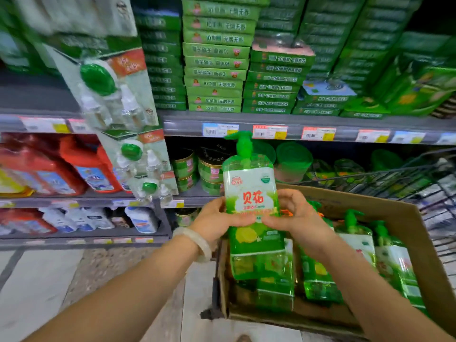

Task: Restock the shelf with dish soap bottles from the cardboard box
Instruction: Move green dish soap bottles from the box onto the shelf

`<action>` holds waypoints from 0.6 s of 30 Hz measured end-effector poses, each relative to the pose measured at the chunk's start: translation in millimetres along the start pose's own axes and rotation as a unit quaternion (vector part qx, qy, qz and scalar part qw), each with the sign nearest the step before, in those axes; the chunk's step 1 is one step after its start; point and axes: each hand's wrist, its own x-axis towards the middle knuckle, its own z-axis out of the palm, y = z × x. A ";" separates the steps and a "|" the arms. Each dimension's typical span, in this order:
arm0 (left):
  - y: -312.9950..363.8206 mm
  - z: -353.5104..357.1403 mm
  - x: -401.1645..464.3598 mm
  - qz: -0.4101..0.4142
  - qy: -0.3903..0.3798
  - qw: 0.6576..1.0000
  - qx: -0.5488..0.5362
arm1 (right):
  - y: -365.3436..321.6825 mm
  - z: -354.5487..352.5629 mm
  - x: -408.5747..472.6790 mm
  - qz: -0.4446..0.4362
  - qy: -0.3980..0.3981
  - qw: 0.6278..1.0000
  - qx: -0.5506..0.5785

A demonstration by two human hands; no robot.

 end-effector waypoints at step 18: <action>32.3 -351.3 -223.4 0.154 0.214 0.964 0.023 | -59.7 407.6 -15.1 -0.080 -0.224 0.971 0.000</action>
